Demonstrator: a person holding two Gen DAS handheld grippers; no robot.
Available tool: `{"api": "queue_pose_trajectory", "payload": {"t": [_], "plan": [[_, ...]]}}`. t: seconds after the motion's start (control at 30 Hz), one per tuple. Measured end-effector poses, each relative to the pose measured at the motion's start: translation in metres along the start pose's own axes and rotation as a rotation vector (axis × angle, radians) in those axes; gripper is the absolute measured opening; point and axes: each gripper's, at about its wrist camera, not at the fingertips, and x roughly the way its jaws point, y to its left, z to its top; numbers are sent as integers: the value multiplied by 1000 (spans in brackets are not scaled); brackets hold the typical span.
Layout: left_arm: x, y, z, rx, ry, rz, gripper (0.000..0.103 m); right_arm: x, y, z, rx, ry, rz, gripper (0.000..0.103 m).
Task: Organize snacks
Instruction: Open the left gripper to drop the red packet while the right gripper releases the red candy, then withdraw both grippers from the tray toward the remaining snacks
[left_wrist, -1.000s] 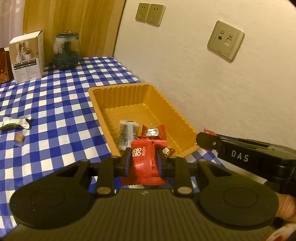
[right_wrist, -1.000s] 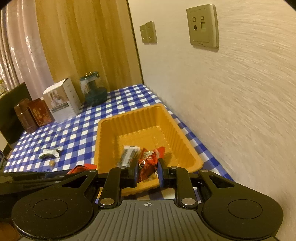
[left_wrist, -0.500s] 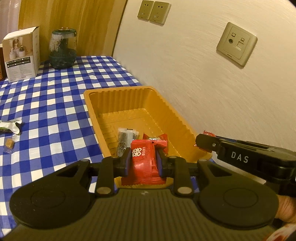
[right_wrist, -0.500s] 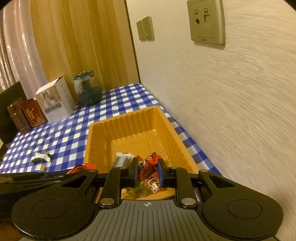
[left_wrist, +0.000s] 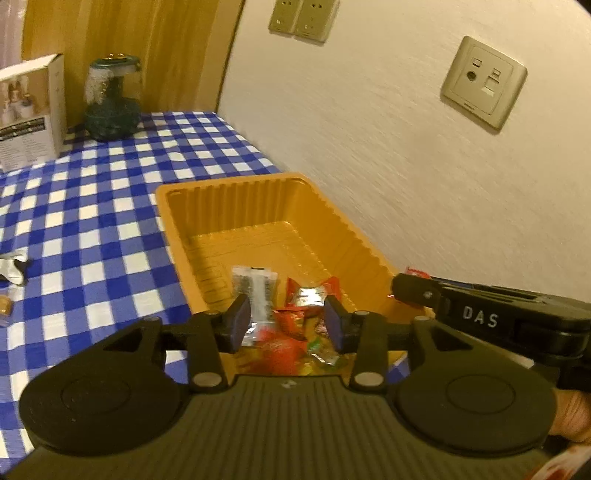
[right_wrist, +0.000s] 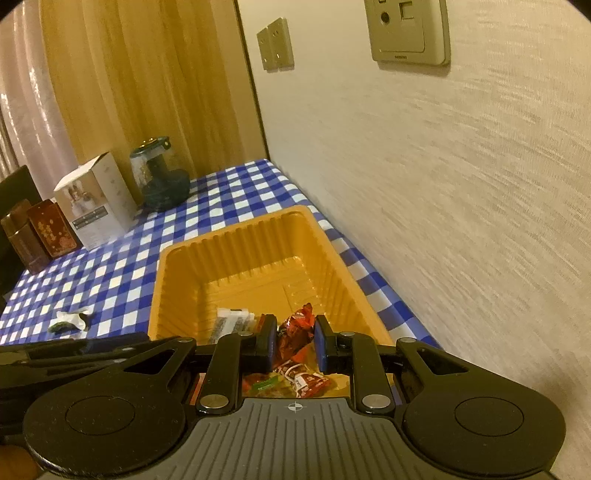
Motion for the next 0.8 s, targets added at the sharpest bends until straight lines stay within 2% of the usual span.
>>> {"api": "queue_pose_trajectory", "payload": {"t": [0.3,0.8], "plan": [[-17,23,-12,-40,-8,59,39,3,6,-2,12,8,28,21],[-28,33,-16,-50,-17,77,39,12,18,3,-19,-5,45,22]]}}
